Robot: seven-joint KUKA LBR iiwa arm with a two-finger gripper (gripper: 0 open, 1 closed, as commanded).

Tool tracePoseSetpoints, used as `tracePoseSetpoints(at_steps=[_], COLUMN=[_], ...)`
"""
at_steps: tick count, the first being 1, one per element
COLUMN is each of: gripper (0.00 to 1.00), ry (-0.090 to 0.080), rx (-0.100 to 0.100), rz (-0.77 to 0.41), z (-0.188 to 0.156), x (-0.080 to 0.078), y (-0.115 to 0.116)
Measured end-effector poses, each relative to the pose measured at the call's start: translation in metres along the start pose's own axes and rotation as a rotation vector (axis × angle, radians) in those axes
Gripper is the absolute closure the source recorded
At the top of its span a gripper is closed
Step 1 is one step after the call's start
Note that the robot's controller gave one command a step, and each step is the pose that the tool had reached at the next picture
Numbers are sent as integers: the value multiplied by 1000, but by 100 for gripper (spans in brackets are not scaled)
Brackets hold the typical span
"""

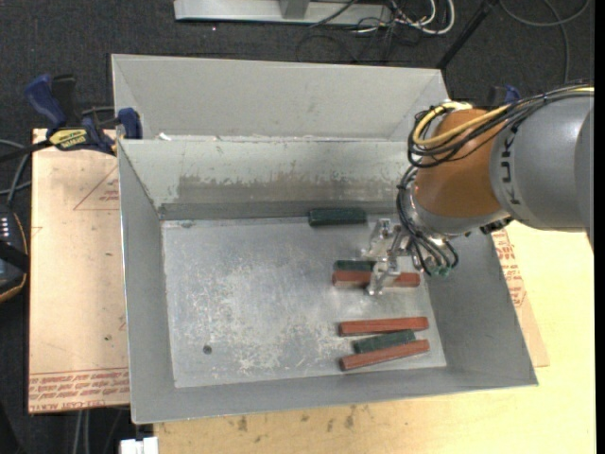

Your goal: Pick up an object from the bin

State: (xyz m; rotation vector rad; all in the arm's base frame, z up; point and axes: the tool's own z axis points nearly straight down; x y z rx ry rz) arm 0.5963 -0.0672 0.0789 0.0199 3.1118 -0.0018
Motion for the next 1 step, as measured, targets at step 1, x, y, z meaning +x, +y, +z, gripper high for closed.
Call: tracePoseSetpoints(at_steps=[1], gripper=[100], ry=[20], rx=[0], rz=[-17], z=[-190], x=[-9], y=[-9])
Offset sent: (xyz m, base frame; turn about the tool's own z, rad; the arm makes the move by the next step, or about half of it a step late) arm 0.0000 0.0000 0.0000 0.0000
